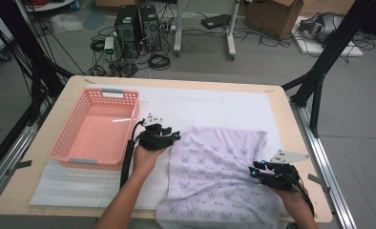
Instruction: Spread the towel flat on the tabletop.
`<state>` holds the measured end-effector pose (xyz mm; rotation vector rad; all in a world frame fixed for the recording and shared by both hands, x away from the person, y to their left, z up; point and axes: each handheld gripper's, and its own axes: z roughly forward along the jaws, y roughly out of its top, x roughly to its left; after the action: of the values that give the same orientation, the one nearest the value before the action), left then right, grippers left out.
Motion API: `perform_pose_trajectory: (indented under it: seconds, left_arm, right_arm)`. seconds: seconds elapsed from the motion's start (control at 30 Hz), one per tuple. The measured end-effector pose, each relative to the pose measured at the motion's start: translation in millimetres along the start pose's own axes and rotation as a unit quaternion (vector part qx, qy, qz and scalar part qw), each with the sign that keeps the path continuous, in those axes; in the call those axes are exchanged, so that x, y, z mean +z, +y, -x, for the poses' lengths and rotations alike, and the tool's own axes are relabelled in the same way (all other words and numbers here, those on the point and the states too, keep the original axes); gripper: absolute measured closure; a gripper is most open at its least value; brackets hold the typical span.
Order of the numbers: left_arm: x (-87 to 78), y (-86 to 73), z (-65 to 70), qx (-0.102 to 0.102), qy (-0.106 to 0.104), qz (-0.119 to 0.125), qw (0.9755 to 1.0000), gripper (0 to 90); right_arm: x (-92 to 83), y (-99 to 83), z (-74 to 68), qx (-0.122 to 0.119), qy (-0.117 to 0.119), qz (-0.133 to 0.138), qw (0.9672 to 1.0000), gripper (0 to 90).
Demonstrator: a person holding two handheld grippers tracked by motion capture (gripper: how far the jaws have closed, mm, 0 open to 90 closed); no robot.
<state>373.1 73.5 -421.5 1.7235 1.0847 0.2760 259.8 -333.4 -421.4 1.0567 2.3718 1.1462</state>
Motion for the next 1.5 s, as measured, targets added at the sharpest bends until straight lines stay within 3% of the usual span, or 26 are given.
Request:
perform_pose_trajectory:
  seconds: [0.03,0.07,0.13,0.2,0.27,0.47,0.5,0.57,0.63,0.67,0.77,0.87,0.93,1.0,1.03,1.07,1.13,1.2,1.37,1.5]
  left_arm:
    - [6.0,3.9,-4.0,-0.018,-0.004,-0.001,0.9998,58.7]
    - [10.3,5.8,-6.3,-0.020,-0.002,-0.006,0.9998,59.5]
    - [22.4,8.3,-11.6,-0.007,0.025,-0.027,0.9993,62.2]
    - [31.3,6.7,-14.8,-0.017,0.029,-0.036,0.9988,63.5]
    - [39.0,2.6,-13.1,-0.012,0.026,-0.051,0.9983,63.3]
    - [54.6,-6.1,5.9,0.018,-0.006,-0.078,0.9967,54.6]
    - [57.4,-8.2,9.4,0.028,-0.010,-0.086,0.9958,54.5]
    - [59.3,-10.6,17.7,0.075,0.007,-0.092,0.9929,54.1]
    - [58.3,-10.3,18.8,0.091,0.007,-0.095,0.9912,59.7]
    - [57.6,-10.1,18.2,0.090,0.001,-0.094,0.9915,72.3]
    - [54.2,-7.6,16.4,0.106,0.025,-0.087,0.9902,81.6]
    - [46.9,-2.1,5.8,0.097,0.068,-0.066,0.9907,82.3]
    - [41.5,1.3,-0.9,0.092,0.111,-0.046,0.9884,81.8]
    - [36.0,4.2,-8.6,0.086,0.145,-0.031,0.9853,72.1]
    - [33.1,5.6,-12.4,0.070,0.151,-0.024,0.9858,62.3]
    - [29.4,6.7,-15.0,0.062,0.155,-0.020,0.9858,59.0]
    - [24.2,7.2,-16.5,0.064,0.149,-0.012,0.9868,60.9]
    - [22.2,6.7,-16.4,0.071,0.137,-0.018,0.9879,61.8]
    - [22.4,1.9,-15.3,0.053,0.107,-0.026,0.9925,59.9]
    - [28.3,-2.1,-18.5,0.035,0.092,-0.049,0.9940,57.6]
  right_arm:
    - [0.0,0.5,-0.7,-0.003,0.002,-0.002,1.0000,65.8]
    - [-0.6,1.2,-0.7,-0.003,0.002,-0.001,1.0000,65.6]
    - [-1.9,1.8,-0.4,-0.004,0.003,0.002,1.0000,65.4]
    - [-2.9,1.6,0.2,-0.007,0.003,0.006,1.0000,64.9]
    - [-4.7,1.0,0.4,-0.004,0.003,0.006,1.0000,64.6]
    - [-6.8,-0.8,4.0,0.004,-0.001,0.011,0.9999,64.5]
    - [-7.1,-0.7,3.9,0.004,0.000,0.011,0.9999,64.4]
    - [-7.4,-0.4,3.6,0.005,0.002,0.015,0.9999,64.4]
    - [-7.4,0.0,3.3,0.005,0.002,0.017,0.9998,64.4]
    - [-7.3,0.2,3.1,0.006,0.001,0.016,0.9999,64.4]
    - [-6.4,0.1,3.1,0.003,0.003,0.016,0.9999,64.4]
    - [-5.6,-0.4,2.8,0.006,0.004,0.016,0.9999,64.3]
    - [-5.4,-0.4,3.0,0.005,0.003,0.015,0.9999,64.3]
    - [-4.4,-0.5,3.6,0.005,0.001,0.014,0.9999,64.3]
    - [-3.6,-0.5,3.7,0.007,0.001,0.014,0.9999,64.4]
    - [-3.1,-0.6,4.2,0.007,0.000,0.013,0.9999,64.4]
    - [-1.6,-0.6,5.4,0.006,-0.001,0.013,0.9999,64.3]
    - [-0.2,-0.5,6.9,0.013,-0.007,0.015,0.9998,63.2]
    - [2.1,2.9,12.3,0.038,-0.036,0.029,0.9982,57.5]
    - [4.4,8.1,24.9,0.072,-0.069,0.051,0.9938,55.4]
